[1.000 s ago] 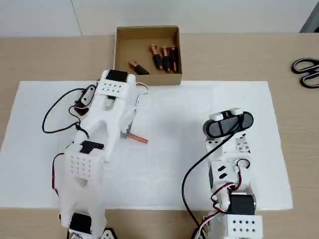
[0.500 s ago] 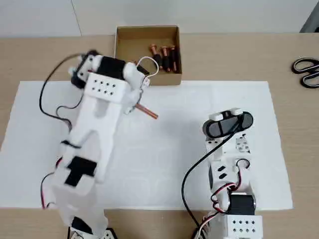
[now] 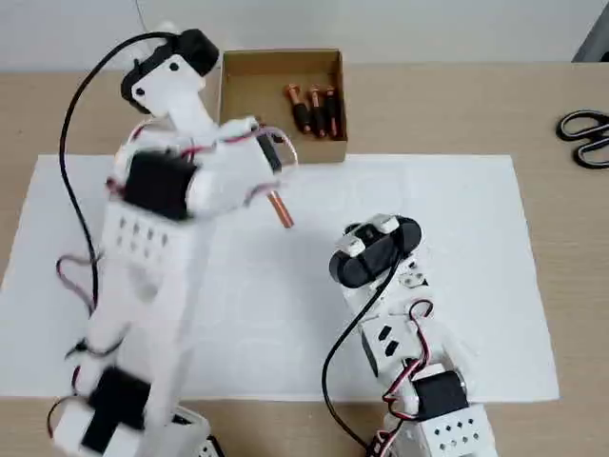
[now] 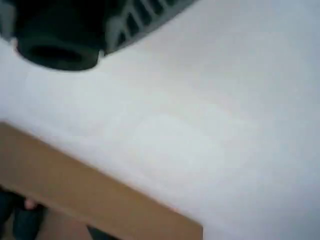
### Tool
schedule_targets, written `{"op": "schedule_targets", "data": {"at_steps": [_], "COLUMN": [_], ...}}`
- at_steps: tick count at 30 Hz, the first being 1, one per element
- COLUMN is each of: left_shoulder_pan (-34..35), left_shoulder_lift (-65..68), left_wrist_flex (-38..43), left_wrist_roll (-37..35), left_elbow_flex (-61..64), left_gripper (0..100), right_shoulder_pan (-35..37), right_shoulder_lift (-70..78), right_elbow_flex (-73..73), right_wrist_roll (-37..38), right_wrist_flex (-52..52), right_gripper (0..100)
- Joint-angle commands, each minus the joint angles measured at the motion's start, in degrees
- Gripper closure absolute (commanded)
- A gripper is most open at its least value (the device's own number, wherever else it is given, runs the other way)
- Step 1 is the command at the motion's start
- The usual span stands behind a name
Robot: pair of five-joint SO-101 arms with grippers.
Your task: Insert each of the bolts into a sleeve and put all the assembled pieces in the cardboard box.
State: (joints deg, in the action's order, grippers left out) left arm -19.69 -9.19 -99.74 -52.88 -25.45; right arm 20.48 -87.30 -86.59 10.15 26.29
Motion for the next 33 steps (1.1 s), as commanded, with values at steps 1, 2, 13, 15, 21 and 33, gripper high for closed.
{"op": "schedule_targets", "data": {"at_steps": [1,2,13,15,21,33], "left_shoulder_pan": [-2.81,-2.99,-2.81,-2.81,1.67,-0.79], "left_shoulder_lift": [-11.78,-14.24,-44.04,-49.93,-63.74,-64.62], "left_wrist_flex": [-0.62,0.0,40.97,52.4,81.85,93.8], "left_wrist_roll": [1.23,2.37,17.49,20.75,24.97,28.84], "left_elbow_flex": [6.02,8.4,46.99,57.19,81.01,89.19], "left_gripper": [99,99,99,99,99,99], "right_shoulder_pan": [0.13,0.13,1.19,3.12,5.41,8.92], "right_shoulder_lift": [-1.01,-1.01,-1.01,-1.01,-1.1,-1.1], "right_elbow_flex": [0.88,0.88,-4.66,-6.59,-8.44,-8.0], "right_wrist_roll": [0.18,0.18,1.05,3.08,4.57,4.13], "right_wrist_flex": [-4.7,-5.76,-16.75,-17.89,-22.64,-23.08], "right_gripper": [99.5,99.5,99.5,99.5,99.5,99.5]}}
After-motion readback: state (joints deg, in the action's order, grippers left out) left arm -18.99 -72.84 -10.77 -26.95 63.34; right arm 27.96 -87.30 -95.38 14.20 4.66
